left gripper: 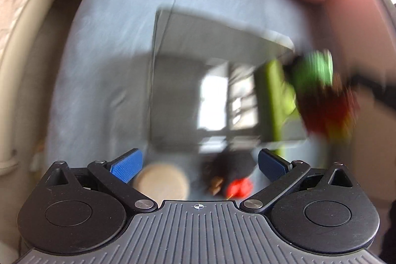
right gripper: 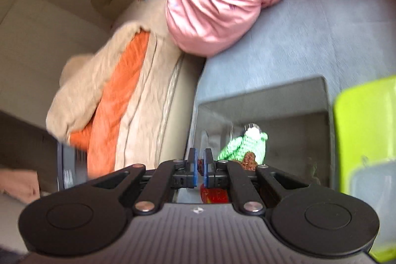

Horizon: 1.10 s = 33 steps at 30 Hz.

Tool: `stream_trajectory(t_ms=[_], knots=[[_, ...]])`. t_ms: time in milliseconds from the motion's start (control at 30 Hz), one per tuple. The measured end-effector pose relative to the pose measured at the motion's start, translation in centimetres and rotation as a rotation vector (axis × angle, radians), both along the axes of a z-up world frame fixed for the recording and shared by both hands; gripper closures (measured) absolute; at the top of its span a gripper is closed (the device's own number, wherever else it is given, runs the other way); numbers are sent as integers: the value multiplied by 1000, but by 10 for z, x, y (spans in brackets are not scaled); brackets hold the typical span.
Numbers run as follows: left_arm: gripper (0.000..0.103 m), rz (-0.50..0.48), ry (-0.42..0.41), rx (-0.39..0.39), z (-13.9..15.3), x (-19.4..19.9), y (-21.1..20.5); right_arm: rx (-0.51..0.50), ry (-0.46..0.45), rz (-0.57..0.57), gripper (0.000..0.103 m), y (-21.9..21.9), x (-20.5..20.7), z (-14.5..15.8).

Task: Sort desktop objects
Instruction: 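Lower the knitted doll into the clear box and open the right tool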

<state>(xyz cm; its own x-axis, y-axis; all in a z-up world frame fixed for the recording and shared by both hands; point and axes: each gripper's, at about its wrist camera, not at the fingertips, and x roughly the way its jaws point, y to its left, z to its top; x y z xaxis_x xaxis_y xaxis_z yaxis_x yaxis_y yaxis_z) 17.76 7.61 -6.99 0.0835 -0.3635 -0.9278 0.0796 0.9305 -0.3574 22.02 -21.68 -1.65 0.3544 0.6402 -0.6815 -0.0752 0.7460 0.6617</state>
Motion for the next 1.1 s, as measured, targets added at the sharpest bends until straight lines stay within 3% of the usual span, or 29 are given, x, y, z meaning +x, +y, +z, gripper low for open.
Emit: stream_trajectory(t_ms=[167, 333, 400, 500, 567, 767, 867, 967, 1000, 1100], knots=[[0, -46, 62, 71, -19, -17, -18, -80, 91, -58, 98, 39, 17, -66], [0, -65, 25, 124, -10, -13, -25, -159, 190, -58, 97, 65, 11, -112], [0, -71, 7, 145, -6, -11, -27, -166, 202, -51, 98, 67, 6, -114], [0, -65, -17, 162, -1, -7, -27, -138, 208, -54, 74, 63, 4, -105], [0, -64, -9, 149, -5, -5, -27, -122, 162, -69, 59, 57, -4, -93], [0, -81, 12, 130, -19, -6, -36, -101, 120, -133, 55, 20, -52, -87], [0, -87, 14, 127, -21, -9, -44, -46, 201, -166, 50, -6, -91, -104], [0, -105, 3, 136, -18, -12, -53, 11, 386, -179, 38, -24, -128, -135], [0, -106, 1, 138, -16, -12, -54, -5, 432, -174, 38, -25, -138, -145], [0, -91, 3, 118, -11, -10, -51, -179, 432, -158, 39, -19, -152, -161]])
